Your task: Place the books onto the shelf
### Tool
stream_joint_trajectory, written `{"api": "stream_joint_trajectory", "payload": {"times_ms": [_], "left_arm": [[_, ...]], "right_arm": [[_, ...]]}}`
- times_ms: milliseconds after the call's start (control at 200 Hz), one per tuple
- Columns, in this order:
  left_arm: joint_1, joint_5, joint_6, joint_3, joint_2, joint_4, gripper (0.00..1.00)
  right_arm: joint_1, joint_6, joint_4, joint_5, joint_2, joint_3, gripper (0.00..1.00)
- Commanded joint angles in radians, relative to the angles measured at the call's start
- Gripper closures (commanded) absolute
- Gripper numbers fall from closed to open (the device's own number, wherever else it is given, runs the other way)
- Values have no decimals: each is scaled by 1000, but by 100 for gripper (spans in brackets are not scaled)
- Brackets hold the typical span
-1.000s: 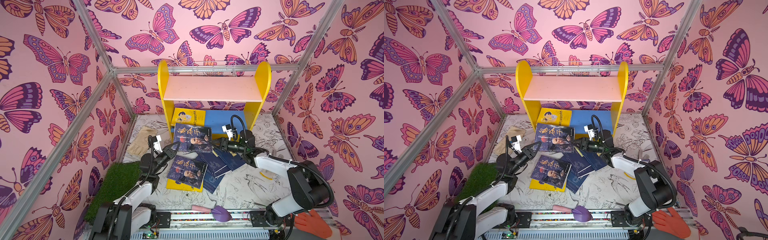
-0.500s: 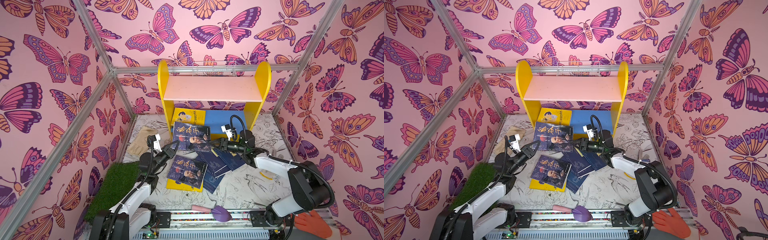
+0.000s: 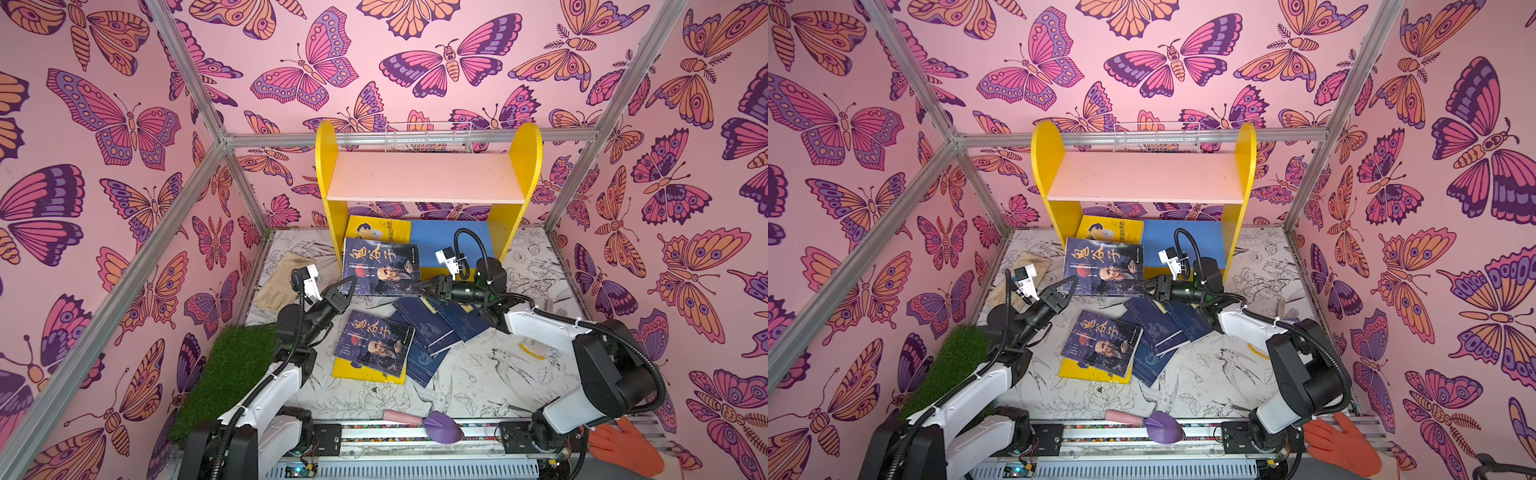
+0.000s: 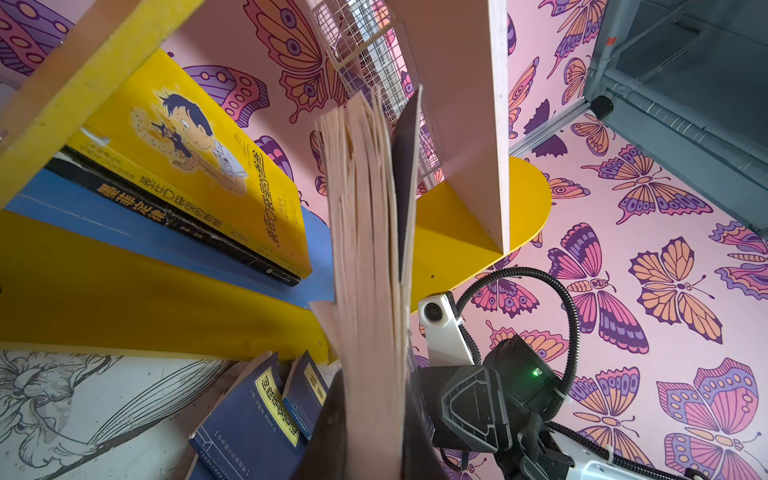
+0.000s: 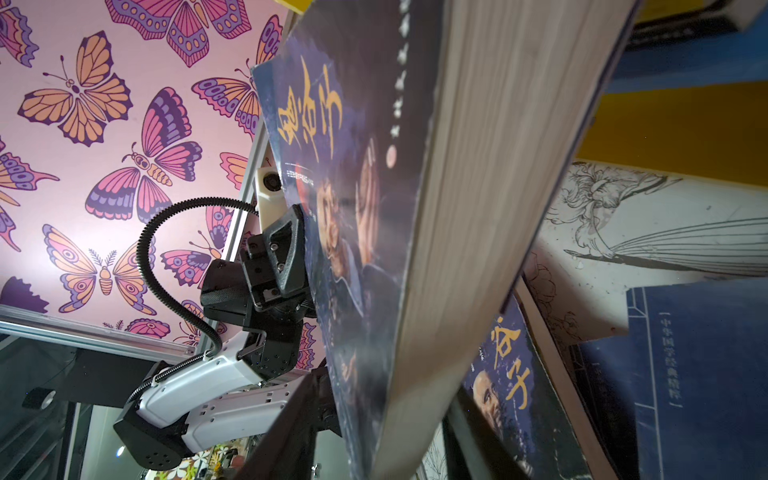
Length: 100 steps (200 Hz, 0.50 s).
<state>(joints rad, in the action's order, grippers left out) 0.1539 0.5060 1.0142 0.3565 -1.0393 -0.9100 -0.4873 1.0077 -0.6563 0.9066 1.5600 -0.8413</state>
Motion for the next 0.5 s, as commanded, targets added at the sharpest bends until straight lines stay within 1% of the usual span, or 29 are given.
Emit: {"api": "stream_joint_trajectory", "payload": {"times_ms": [0, 45, 170, 235, 281, 321, 336, 346, 371, 386, 446, 496], "left_arm": [[5, -8, -6, 27, -2, -108, 100], [5, -8, -7, 21, -4, -104, 100], [6, -23, -14, 9, -1, -54, 100], [8, -36, -24, 12, 2, 9, 100], [7, -48, -26, 18, 5, 69, 99], [8, -65, -33, 33, 12, 160, 92], [8, -73, -39, 38, 14, 197, 82], [8, -78, -43, 42, 16, 222, 79], [7, -91, -49, 47, 20, 269, 67], [7, -97, -49, 50, 23, 296, 62], [2, -157, -46, 60, 39, 420, 48], [-5, -215, -37, 62, 55, 523, 42]], "right_arm": [[-16, 36, -79, 31, 5, -54, 62], [-18, 42, -84, 28, 34, -59, 67], [-23, 50, -102, 16, 31, -66, 88], [-23, 46, -99, -1, 20, -62, 94], [-23, 33, -84, -18, 20, -64, 97], [-23, 24, -67, -34, 4, -65, 99], [-23, 21, -62, -42, -12, -65, 99], [-23, 20, -61, -45, -15, -66, 100], [-22, 16, -58, -59, -19, -64, 100], [-22, 17, -58, -67, -21, -64, 100], [-16, 15, -59, -93, -26, -67, 100], [-6, 17, -63, -112, -28, -72, 100]]}}
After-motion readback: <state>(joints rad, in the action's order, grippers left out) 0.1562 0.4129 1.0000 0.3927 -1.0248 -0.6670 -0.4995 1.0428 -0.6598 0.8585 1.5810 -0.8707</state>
